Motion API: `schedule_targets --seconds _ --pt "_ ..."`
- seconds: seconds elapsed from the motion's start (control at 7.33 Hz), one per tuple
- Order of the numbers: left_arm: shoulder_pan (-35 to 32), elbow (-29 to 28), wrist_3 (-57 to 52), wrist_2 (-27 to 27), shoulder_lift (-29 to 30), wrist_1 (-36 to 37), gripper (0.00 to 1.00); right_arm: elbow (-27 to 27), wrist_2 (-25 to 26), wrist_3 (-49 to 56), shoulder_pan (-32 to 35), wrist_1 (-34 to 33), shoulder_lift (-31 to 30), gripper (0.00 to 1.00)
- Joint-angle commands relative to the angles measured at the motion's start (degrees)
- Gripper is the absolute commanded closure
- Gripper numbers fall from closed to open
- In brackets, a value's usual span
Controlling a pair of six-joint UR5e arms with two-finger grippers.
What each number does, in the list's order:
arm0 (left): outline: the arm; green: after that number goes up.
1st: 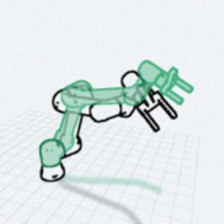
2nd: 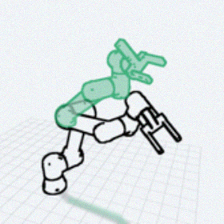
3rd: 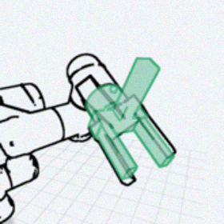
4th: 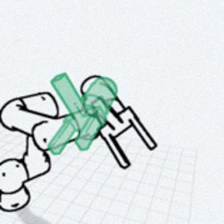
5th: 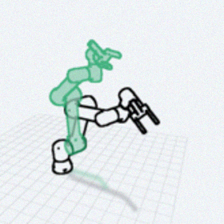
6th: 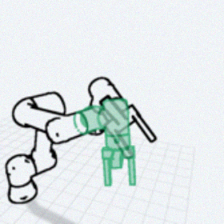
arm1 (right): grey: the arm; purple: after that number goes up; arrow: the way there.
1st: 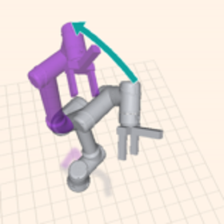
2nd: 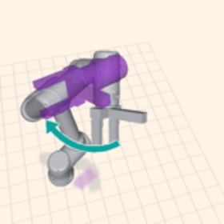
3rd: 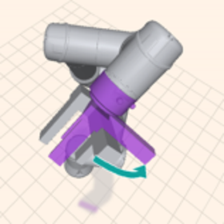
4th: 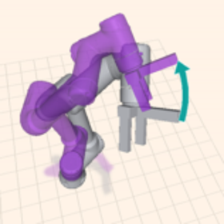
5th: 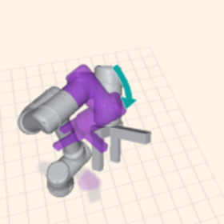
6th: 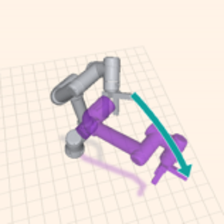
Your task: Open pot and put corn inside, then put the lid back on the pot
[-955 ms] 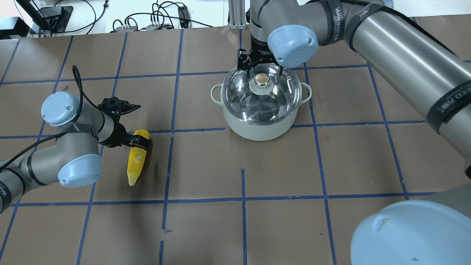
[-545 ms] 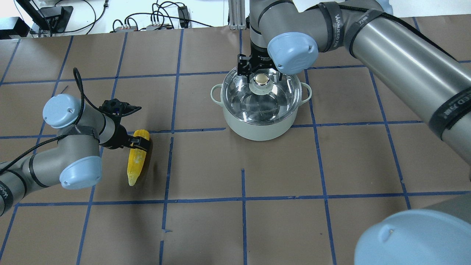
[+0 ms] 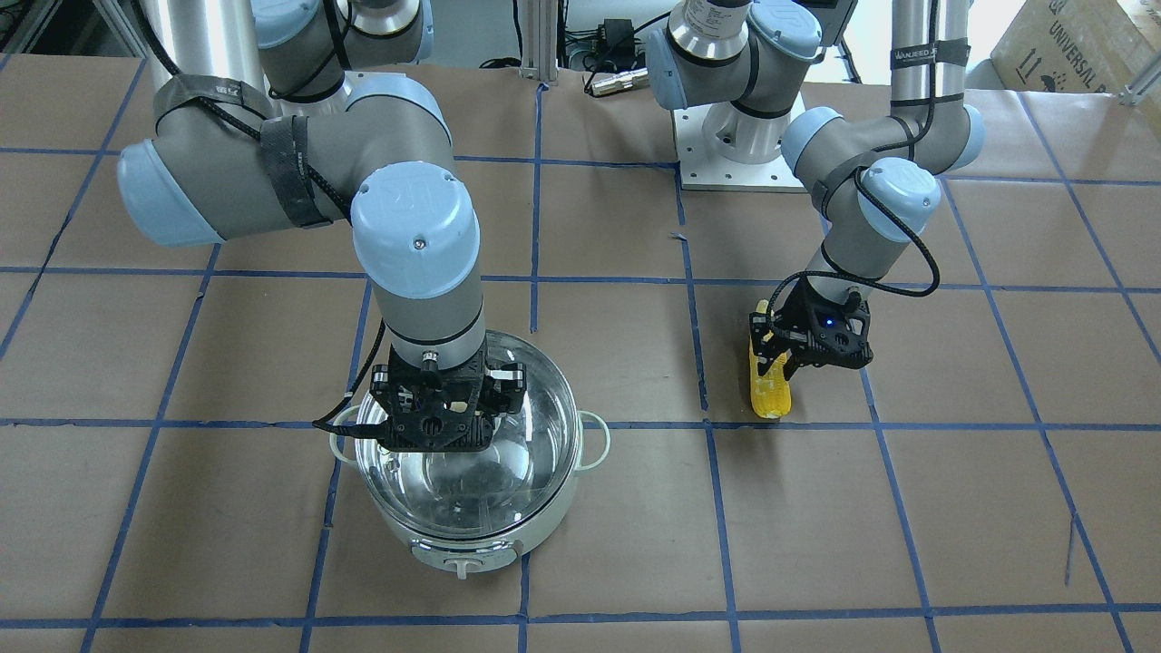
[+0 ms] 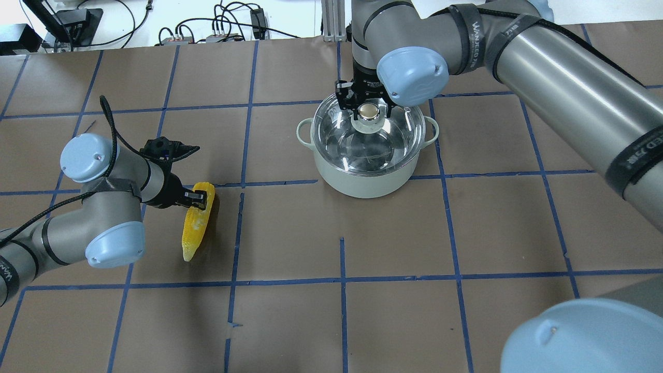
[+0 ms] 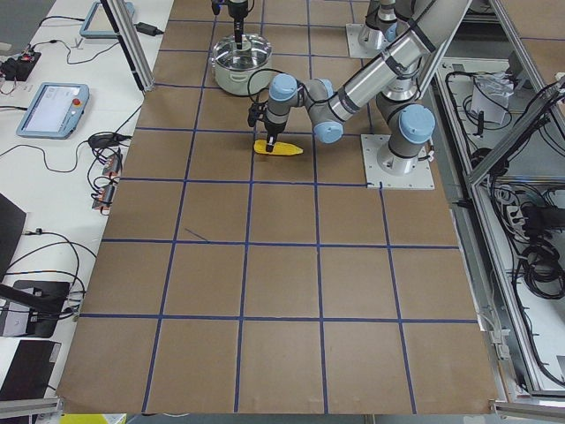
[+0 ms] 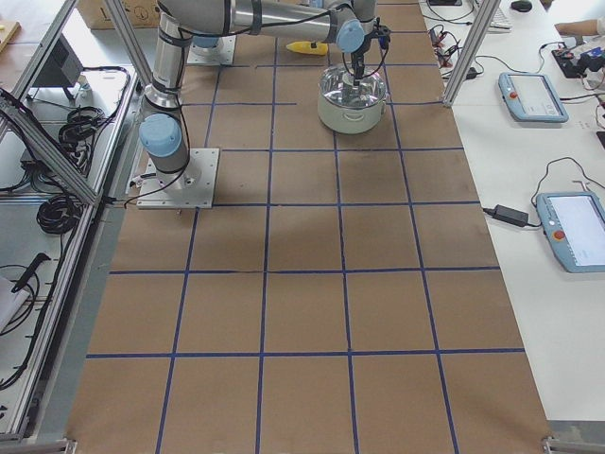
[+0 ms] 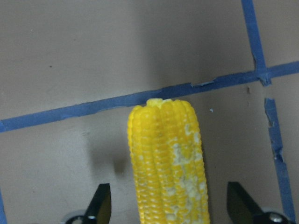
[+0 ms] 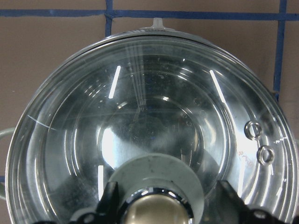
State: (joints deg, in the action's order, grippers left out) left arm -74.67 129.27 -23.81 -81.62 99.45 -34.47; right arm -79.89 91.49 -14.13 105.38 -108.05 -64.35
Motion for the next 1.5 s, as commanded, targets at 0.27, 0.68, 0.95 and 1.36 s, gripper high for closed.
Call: schedule_targets --seconds 0.27,0.68,0.95,1.36 --pt "-0.21 -0.95 0.87 -1.6 -3.11 -1.21 0.91 0.09 -0.09 -0.1 0.0 1.7 -0.87 0.5" --pt "-0.3 -6.72 7.1 -2.84 -7.68 -14.96 0.91 0.26 -0.18 -0.28 0.0 1.53 -0.69 0.53" --pt "-0.39 -12.44 8.52 -5.12 -7.17 -21.93 0.91 2.18 -0.09 -0.28 0.0 4.23 -1.04 0.53" --pt "-1.43 -18.86 15.25 -4.86 -6.99 -29.75 0.91 8.85 0.17 -0.28 -0.18 14.67 -3.76 0.53"
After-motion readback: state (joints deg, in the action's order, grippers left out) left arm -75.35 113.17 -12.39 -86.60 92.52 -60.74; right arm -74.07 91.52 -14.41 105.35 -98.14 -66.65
